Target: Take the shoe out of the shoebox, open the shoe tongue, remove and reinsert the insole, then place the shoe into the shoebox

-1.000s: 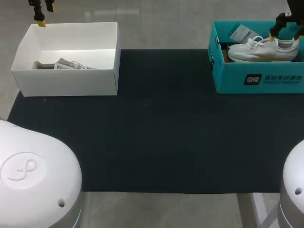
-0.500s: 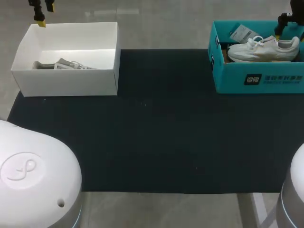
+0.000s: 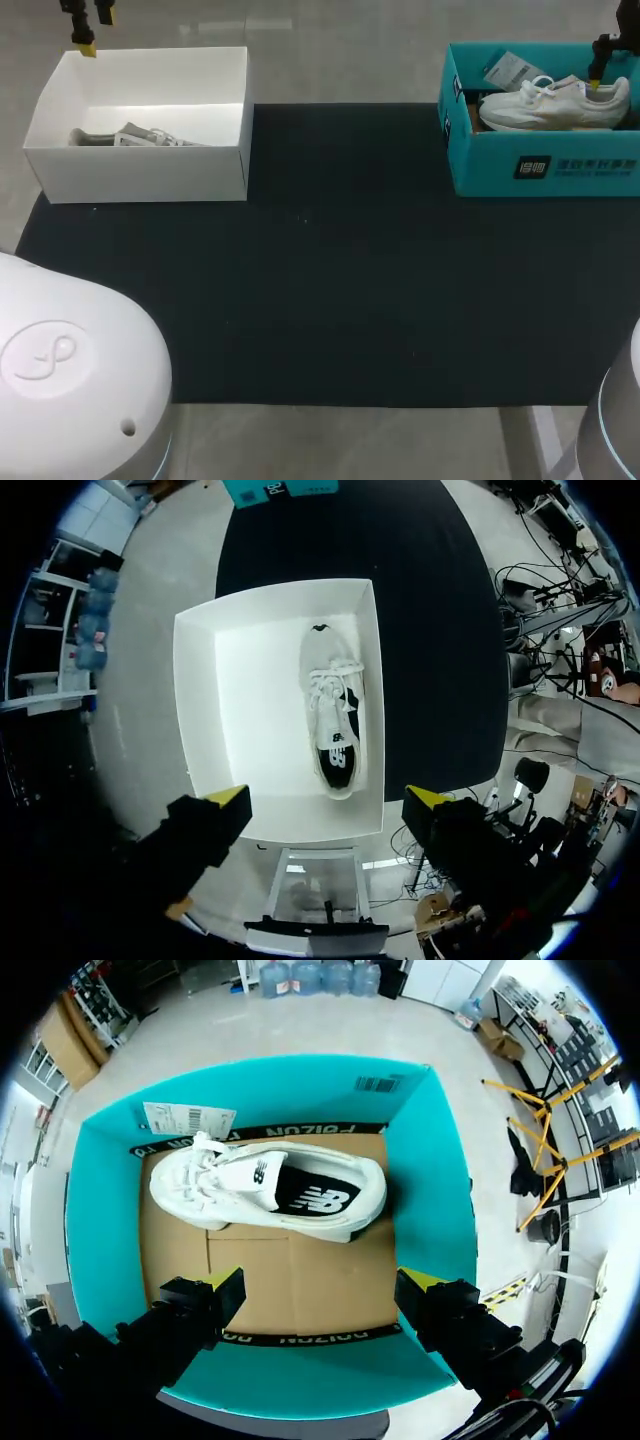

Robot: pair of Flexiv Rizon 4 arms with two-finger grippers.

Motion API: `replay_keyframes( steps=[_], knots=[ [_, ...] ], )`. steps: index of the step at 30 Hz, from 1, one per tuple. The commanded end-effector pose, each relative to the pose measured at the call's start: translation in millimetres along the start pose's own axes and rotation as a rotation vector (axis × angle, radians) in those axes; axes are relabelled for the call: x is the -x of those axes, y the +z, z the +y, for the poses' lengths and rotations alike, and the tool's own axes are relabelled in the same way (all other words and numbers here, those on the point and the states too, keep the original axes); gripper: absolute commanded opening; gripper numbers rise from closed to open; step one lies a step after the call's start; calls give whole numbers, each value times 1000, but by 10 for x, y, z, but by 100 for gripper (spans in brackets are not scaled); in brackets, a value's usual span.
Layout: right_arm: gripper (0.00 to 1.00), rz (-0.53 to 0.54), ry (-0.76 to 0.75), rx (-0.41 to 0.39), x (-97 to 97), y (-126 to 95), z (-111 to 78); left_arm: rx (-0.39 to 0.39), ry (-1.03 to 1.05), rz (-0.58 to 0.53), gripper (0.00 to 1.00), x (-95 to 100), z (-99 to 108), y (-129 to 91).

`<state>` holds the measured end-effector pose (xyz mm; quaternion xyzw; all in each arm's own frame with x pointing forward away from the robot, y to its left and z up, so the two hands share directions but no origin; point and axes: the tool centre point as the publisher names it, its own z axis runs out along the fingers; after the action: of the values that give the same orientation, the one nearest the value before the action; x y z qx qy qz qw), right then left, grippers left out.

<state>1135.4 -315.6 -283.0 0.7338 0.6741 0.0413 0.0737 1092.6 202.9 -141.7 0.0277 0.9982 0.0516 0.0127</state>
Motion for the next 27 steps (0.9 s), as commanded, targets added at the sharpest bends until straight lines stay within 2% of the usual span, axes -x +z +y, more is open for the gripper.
replay_keyframes(
  steps=[1,15,27],
  knots=[
    [100,-2,7,-109,49,169,178,1,1,-1,100,-10,4,-3],
    [100,-52,164,-56,224,400,451,1,1,-1,100,-10,4,-3],
    [100,-53,191,-93,305,594,511,1,1,-1,100,-10,4,-3]
  ],
)
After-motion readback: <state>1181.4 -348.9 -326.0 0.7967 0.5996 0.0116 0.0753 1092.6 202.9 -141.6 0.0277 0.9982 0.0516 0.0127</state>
